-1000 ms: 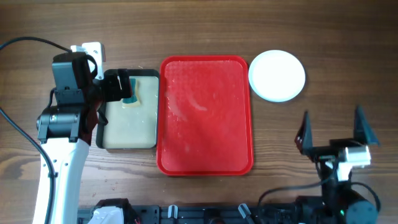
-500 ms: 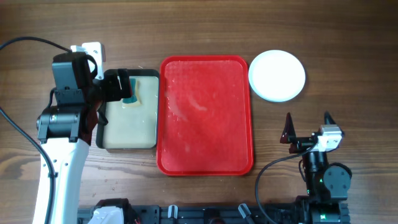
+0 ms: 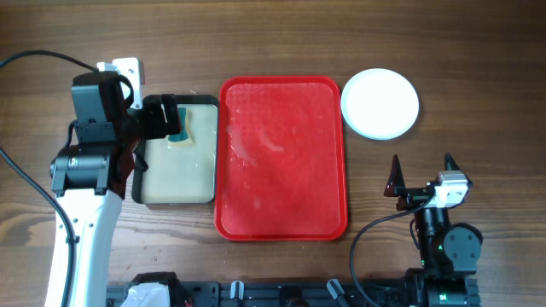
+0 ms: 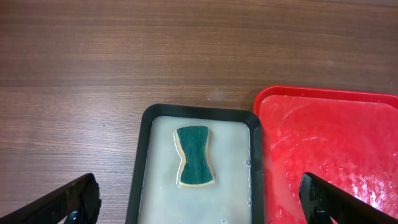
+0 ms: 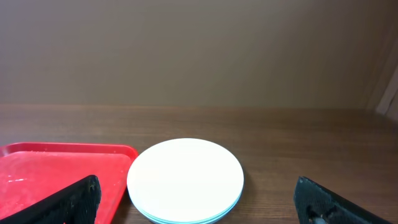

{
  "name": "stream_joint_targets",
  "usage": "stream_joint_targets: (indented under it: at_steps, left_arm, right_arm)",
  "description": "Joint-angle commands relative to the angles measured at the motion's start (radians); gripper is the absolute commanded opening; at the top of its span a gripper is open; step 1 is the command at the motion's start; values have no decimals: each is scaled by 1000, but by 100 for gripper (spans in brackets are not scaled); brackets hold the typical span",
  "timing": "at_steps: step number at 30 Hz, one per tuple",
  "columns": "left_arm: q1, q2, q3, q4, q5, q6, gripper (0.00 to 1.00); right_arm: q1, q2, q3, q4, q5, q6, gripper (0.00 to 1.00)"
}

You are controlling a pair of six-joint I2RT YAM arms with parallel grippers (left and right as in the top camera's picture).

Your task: Clean dirty plates on tray and stack at the side

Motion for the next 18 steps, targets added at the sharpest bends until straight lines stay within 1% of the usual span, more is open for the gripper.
stream_joint_targets:
  at_steps: [1,14,18]
  left_arm:
    - [5,-2,6,3,12,-9,100]
    - [5,-2,4,3,12,-9,100]
    - [4,-120,3,-23,11,-9,100]
  right_arm:
    - [0,-11,-1,3,3,-11,100]
    - [0,-11,-1,3,3,-12,100]
    - [0,-11,-1,3,3,-12,100]
